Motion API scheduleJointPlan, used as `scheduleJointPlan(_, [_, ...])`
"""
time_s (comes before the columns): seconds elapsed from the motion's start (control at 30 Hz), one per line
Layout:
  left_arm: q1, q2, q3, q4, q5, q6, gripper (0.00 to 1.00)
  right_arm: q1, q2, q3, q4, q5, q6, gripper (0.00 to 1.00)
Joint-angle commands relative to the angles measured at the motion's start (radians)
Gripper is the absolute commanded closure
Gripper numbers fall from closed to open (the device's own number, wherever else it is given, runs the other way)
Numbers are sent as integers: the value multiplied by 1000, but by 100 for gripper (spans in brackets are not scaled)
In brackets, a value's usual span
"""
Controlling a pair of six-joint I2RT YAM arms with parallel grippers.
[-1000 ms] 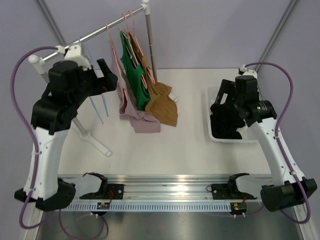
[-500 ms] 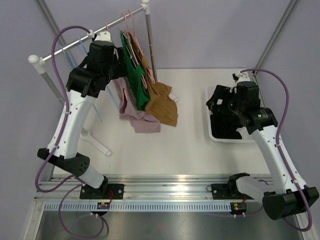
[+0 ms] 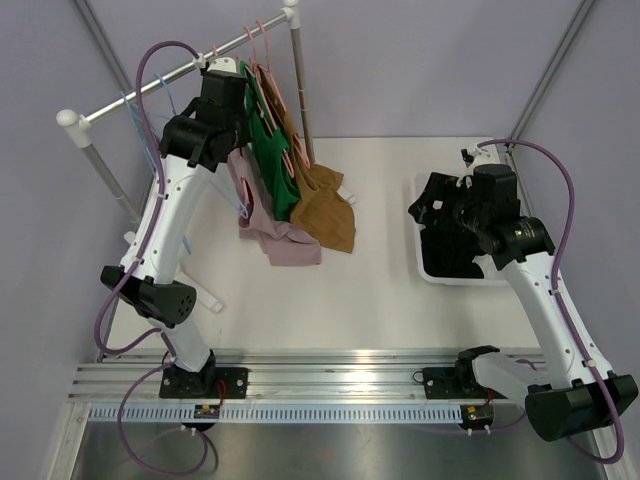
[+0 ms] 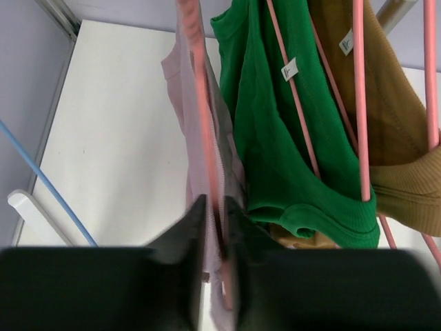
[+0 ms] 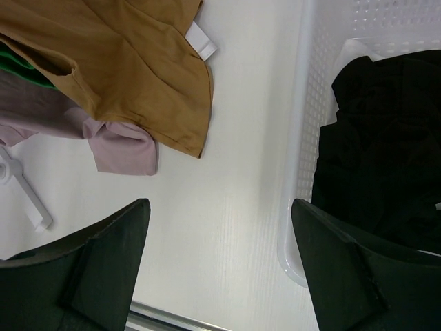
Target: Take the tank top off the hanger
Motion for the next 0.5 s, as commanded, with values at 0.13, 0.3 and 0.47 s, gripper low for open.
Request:
scheduleJointPlan(0.13, [3, -55, 59, 40, -11, -28, 100, -4, -14, 22, 44, -32, -5, 10])
scheduleJointPlan(0.3, [-9, -110, 45, 69, -43, -68, 100, -4, -16, 22, 42, -35, -8, 10])
scheduleJointPlan(0.47, [-25, -178, 19, 101, -55, -117, 100, -4, -34, 27, 38, -40, -13, 10])
